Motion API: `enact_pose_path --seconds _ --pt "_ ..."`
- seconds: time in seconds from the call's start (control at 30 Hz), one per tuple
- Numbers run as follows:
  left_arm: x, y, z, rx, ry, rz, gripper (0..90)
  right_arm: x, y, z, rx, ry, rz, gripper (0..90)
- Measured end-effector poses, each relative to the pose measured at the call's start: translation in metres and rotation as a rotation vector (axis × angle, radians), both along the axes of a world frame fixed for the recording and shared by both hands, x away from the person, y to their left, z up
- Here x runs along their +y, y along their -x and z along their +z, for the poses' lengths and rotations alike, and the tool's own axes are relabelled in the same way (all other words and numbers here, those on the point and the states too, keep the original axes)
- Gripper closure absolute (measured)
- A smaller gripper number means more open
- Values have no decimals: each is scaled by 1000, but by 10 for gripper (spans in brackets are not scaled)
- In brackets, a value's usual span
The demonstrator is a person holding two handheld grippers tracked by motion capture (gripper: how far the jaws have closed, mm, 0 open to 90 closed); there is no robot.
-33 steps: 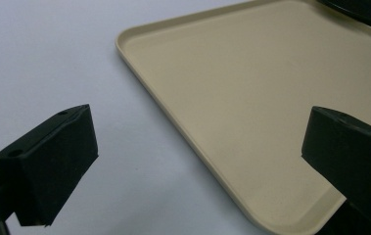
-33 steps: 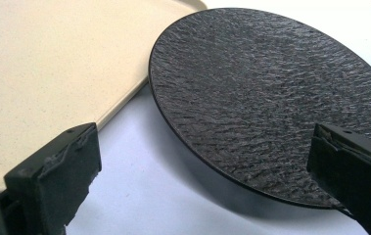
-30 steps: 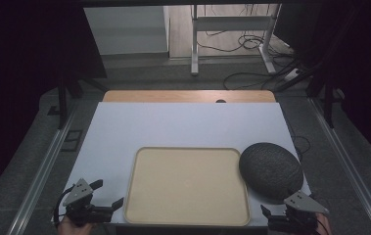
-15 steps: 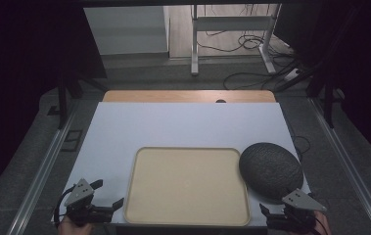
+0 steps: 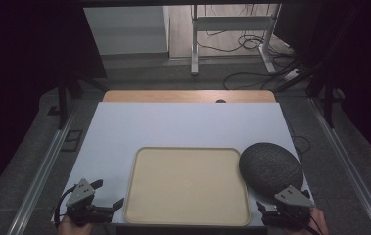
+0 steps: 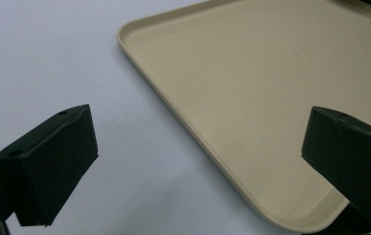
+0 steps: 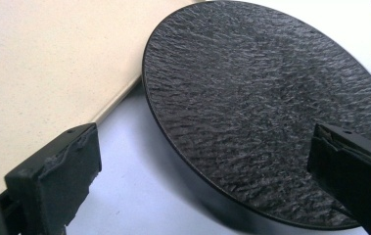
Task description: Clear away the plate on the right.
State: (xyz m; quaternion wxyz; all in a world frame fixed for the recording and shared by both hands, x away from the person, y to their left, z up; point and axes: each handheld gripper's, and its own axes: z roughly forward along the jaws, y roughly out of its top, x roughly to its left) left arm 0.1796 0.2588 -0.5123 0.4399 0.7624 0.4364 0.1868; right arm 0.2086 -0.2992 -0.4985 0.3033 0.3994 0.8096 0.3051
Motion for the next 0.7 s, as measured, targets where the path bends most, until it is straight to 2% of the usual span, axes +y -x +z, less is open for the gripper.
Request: enact_pose_path --seconds 0.1,0.2,0.23,0.27,0.33,0.37,0.4,0.5,0.7 --pt "0 0 0 1 -2 0 0 3 0 -1 6 5 5 0" --pt "0 0 0 2 -5 0 0 6 -1 -2 0 44 6 1" --pt "0 0 0 3 -6 -1 0 8 -1 -1 -9 75 7 19" --pt "0 0 0 3 -7 -2 0 8 -1 -1 -9 75 7 19" --pt "0 0 -1 5 -9 -4 0 11 -1 -1 -23 119 6 56" --pt "-1 -1 -1 7 -11 -5 0 14 -1 -1 -45 178 7 100" --pt "-1 -1 -1 8 -12 -6 0 14 -1 -1 -45 178 7 100" --pt "-1 -1 -1 11 -17 -7 0 19 1 -3 -61 265 12 155" --pt "-2 -1 -2 16 -23 -10 0 26 0 -3 -60 335 23 201"
